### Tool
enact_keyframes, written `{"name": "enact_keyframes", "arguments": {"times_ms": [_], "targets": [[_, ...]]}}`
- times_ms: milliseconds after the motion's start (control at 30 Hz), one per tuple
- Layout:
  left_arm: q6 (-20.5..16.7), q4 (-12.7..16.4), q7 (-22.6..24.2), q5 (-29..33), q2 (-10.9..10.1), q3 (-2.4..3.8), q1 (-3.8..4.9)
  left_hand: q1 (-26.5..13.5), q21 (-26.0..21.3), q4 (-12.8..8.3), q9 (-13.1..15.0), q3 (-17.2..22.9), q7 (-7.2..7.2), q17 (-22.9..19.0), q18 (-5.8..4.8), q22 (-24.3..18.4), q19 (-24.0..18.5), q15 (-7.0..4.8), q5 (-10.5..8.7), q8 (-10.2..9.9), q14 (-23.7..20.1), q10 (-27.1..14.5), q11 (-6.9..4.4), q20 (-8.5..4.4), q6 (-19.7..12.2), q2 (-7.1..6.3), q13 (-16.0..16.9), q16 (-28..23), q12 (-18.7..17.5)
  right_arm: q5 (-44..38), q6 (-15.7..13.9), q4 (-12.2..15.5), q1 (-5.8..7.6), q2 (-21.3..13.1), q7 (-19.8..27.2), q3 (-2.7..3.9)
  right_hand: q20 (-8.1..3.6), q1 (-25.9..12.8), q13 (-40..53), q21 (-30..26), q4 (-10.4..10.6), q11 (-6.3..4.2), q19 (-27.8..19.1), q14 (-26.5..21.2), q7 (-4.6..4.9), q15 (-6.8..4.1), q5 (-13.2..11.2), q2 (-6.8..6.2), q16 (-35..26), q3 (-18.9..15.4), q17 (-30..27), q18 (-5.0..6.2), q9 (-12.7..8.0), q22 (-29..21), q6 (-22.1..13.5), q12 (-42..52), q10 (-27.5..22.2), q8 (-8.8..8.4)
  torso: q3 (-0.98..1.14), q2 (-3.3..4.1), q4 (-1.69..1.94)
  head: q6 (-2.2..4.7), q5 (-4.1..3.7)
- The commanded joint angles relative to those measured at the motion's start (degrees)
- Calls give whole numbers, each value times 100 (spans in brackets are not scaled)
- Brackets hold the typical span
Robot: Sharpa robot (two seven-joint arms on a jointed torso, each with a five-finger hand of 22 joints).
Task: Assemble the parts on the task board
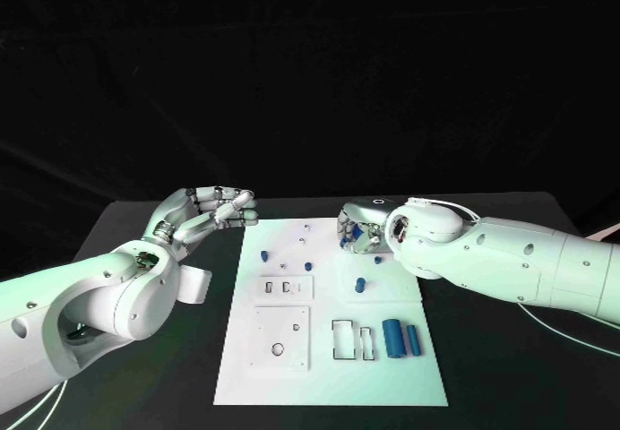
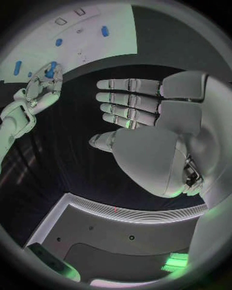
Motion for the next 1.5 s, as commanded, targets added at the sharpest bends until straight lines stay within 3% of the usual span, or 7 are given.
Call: {"name": "enact_keyframes", "arguments": {"times_ms": [33,267,367,500,767,1033,1500], "targets": [[109,0,15,37,-1,6,11,-45,-27,0,8,-23,23,9,64,-7,58,5,-21,-22,-13,-22,0,-1,-20,0,-8,-24,-15,-113,-450,80,-11,-11,-58,-4,6,81,27,50,-5,-9,50,256,-10,-41,-19,88,36,28,5,-88,95,430,59,25,40,30,2,6,-5,21,9],[121,-36,7,46,1,6,12,-45,-27,0,8,-23,23,9,64,-7,58,5,-21,-22,-13,-22,0,-1,-20,0,-8,-24,-15,-135,-918,158,25,93,-161,20,2,76,29,61,-6,-11,59,255,-13,-44,-24,75,34,30,-5,-91,112,448,67,22,53,42,0,10,-6,57,17],[126,-48,4,51,8,6,13,-46,-31,-1,10,-31,26,14,64,-11,60,6,-22,-26,-14,-30,1,0,-25,5,-10,-28,-23,-141,-1173,56,50,244,-176,27,1,69,29,71,-6,-12,69,257,-15,-45,-30,62,40,28,3,-95,120,465,68,19,56,47,6,18,2,66,23],[131,-52,3,57,19,6,15,-47,-32,-2,12,-34,27,16,64,-12,60,6,-23,-27,-16,-32,0,0,-26,7,-10,-31,-25,-125,-1289,-113,67,448,-182,31,-1,71,30,80,-9,-15,79,256,-17,-47,-23,57,40,33,-1,-99,126,481,68,17,61,50,2,33,21,83,3],[145,-35,1,63,33,6,20,-47,-34,-2,13,-38,28,17,63,-14,60,7,-23,-28,-19,-34,0,1,-27,10,-10,-34,-27,-56,-1228,-486,50,815,-159,34,-4,58,27,95,-7,-11,91,256,-14,-48,-5,34,40,45,-14,-104,142,505,47,-2,53,48,16,50,16,69,29],[157,-27,-3,66,45,6,34,-47,-34,-2,13,-38,28,17,63,-14,60,7,-23,-28,-19,-34,0,1,-27,10,-10,-34,-27,-33,-1157,-763,-2,1061,-140,34,-5,53,25,94,-5,-8,88,255,-12,-46,-3,28,40,47,-17,-103,145,503,39,-9,48,46,-1,66,41,65,24],[176,-9,-7,71,50,6,72,-49,-41,-3,19,-49,30,22,62,-19,59,10,-24,-30,-30,-38,2,2,-29,19,-10,-46,-32,-80,-1062,-1064,-31,1264,-164,32,-3,38,22,90,0,-2,81,255,-8,-42,-1,10,43,53,-20,-101,154,498,16,-24,35,39,9,84,35,59,52]]}}
